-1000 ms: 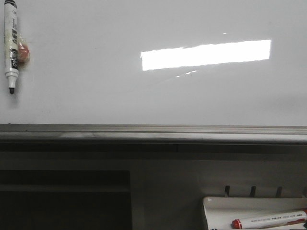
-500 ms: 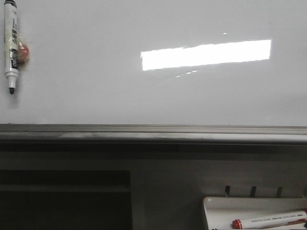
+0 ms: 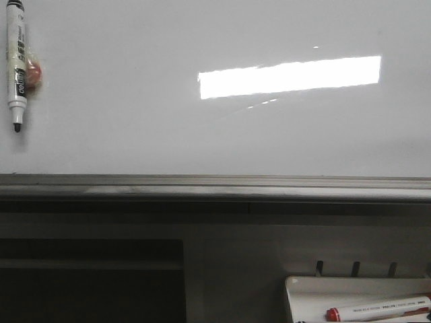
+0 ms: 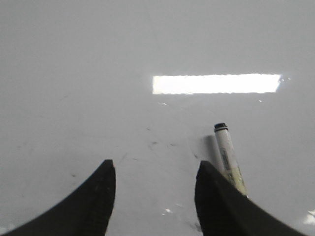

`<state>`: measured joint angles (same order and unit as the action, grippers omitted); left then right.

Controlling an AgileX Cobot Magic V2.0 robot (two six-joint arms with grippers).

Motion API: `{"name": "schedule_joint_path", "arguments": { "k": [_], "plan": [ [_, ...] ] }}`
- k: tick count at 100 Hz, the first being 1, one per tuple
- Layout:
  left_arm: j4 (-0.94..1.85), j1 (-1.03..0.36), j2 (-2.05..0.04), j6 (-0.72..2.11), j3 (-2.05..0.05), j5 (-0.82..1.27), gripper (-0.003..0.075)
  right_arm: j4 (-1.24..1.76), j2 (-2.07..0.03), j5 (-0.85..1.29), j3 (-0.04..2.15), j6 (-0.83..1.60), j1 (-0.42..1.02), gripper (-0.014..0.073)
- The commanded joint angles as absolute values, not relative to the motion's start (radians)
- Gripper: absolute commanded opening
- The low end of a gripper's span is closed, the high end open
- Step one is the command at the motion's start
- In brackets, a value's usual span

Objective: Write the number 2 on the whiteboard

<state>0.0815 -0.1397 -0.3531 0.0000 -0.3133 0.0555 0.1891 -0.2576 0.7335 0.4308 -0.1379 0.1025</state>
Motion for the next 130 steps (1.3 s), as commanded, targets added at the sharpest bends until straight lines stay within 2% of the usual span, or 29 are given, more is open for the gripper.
{"name": "schedule_joint_path", "arguments": {
  "k": [1, 17, 27, 53, 130],
  "plan": [
    [0.093, -0.201, -0.401, 0.0, -0.338, -0.031, 0.0324, 0.177, -0.275, 0.666, 0.462, -0.132, 0.107, -0.006],
    [0.13, -0.334, -0.502, -0.006, -0.338, -0.096, 0.0324, 0.177, -0.275, 0.667, 0.462, -0.132, 0.107, -0.006],
    [0.251, -0.396, -0.581, -0.023, -0.338, -0.168, 0.0324, 0.179, -0.275, 0.667, 0.462, -0.132, 0.107, -0.006],
    [0.238, -0.523, -0.789, -0.028, -0.338, -0.283, 0.0324, 0.185, -0.275, 0.667, 0.462, -0.132, 0.107, -0.006],
    [0.337, -0.538, -1.132, -0.028, -0.44, -0.361, 0.031, 0.223, -0.275, 0.658, 0.462, -0.132, 0.107, -0.006]
  ]
}}
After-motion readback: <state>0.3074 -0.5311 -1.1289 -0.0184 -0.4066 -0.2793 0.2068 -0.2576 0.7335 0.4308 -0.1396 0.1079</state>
